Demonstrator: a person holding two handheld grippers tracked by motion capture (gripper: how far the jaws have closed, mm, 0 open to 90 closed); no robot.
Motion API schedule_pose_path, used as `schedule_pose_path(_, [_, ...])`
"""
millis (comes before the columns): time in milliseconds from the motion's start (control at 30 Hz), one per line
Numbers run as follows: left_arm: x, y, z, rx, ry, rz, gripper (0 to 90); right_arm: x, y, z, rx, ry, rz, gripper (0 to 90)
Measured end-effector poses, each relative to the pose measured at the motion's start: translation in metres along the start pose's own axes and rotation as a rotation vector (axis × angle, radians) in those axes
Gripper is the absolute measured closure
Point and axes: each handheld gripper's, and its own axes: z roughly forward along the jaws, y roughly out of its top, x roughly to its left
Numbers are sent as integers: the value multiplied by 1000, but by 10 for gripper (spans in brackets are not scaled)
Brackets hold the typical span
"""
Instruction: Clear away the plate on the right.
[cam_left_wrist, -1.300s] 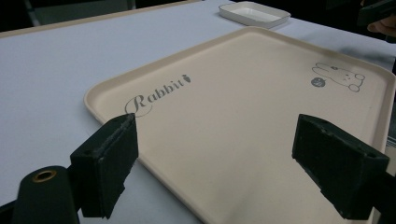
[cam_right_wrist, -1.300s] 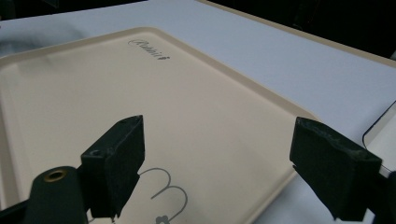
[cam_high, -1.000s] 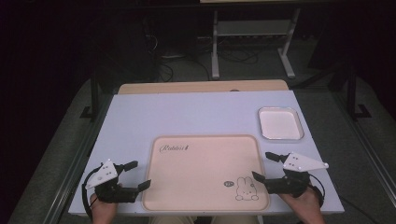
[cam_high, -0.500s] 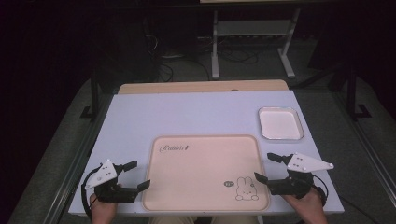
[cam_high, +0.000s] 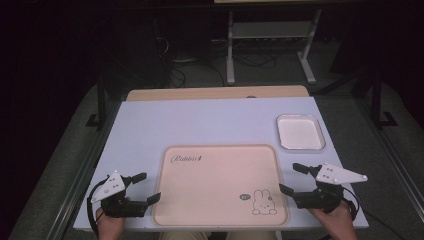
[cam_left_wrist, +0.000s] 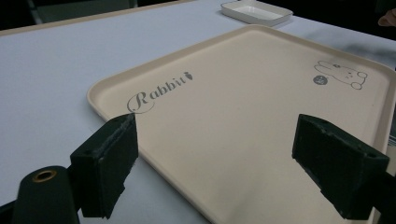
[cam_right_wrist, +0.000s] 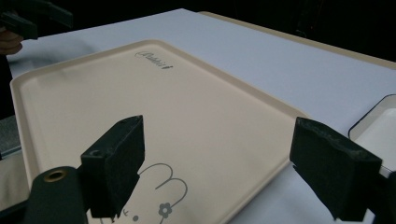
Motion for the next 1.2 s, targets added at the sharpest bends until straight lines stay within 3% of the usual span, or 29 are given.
schedule_pose_path(567, [2,-2,1,4,4,-14,140,-7,1,-4,17,25,18,171])
schedule_pose_path(1200, [3,-3,1,13,10,-11,140,-22,-2,-29,22,11,34,169])
